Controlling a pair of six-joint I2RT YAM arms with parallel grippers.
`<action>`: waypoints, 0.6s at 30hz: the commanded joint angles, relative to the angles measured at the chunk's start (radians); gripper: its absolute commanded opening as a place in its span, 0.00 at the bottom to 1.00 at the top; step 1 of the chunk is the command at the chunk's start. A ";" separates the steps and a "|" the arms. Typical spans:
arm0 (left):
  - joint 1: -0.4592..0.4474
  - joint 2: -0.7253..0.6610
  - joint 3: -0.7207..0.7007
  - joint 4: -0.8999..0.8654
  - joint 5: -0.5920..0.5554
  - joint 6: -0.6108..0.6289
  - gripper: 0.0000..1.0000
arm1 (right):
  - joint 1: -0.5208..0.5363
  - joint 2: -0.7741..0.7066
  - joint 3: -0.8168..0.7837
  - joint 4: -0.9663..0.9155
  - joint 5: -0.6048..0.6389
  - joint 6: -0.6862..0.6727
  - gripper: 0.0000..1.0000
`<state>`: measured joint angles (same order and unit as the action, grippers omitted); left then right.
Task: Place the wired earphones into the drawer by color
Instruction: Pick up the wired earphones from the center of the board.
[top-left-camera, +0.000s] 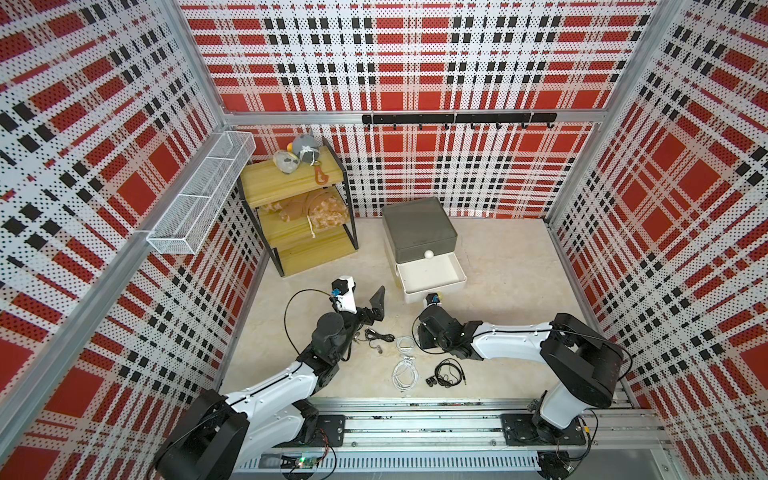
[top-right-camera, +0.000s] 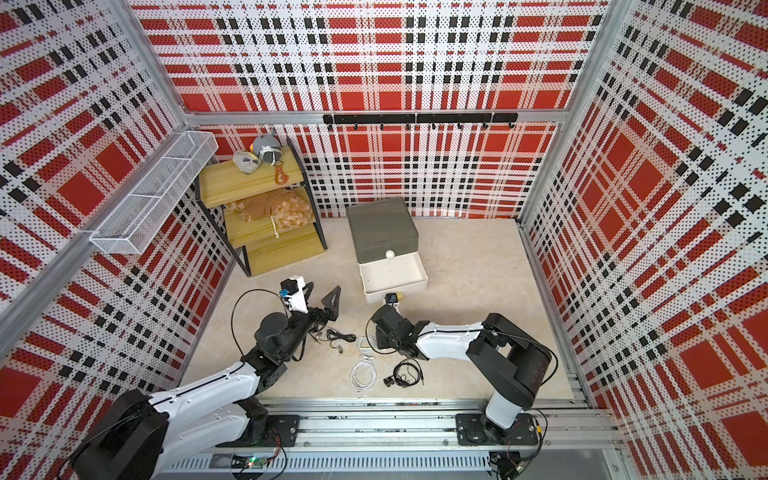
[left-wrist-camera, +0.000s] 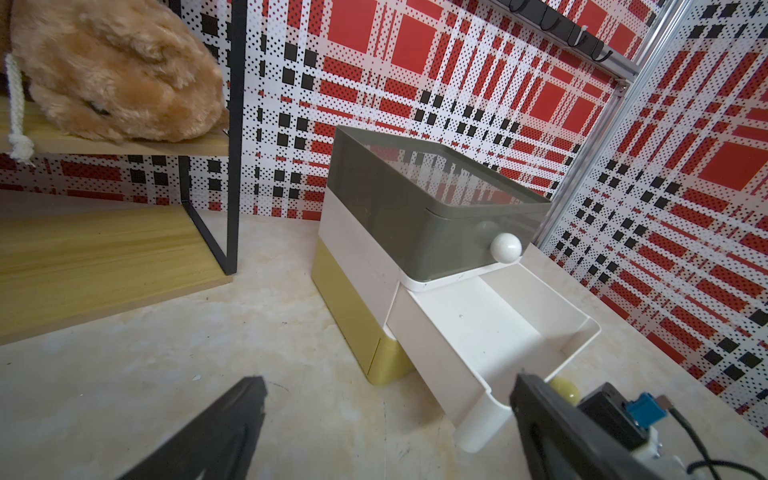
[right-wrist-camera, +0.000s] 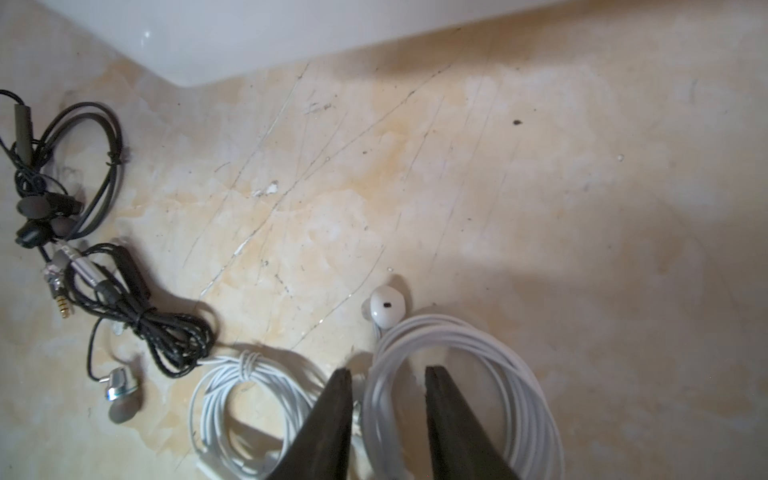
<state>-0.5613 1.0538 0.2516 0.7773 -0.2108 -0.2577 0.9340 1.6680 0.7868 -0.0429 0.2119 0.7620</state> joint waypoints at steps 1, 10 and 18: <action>0.009 -0.002 -0.005 0.017 0.002 0.000 0.99 | 0.008 0.016 0.023 -0.030 0.032 0.023 0.33; 0.010 -0.003 -0.008 0.017 -0.001 0.001 0.99 | 0.008 0.042 0.031 -0.041 0.026 0.042 0.24; 0.010 -0.009 -0.010 0.017 -0.001 -0.001 0.99 | 0.010 0.010 0.011 -0.049 0.040 0.043 0.11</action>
<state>-0.5613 1.0538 0.2512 0.7773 -0.2104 -0.2581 0.9360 1.6958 0.8059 -0.0669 0.2291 0.7952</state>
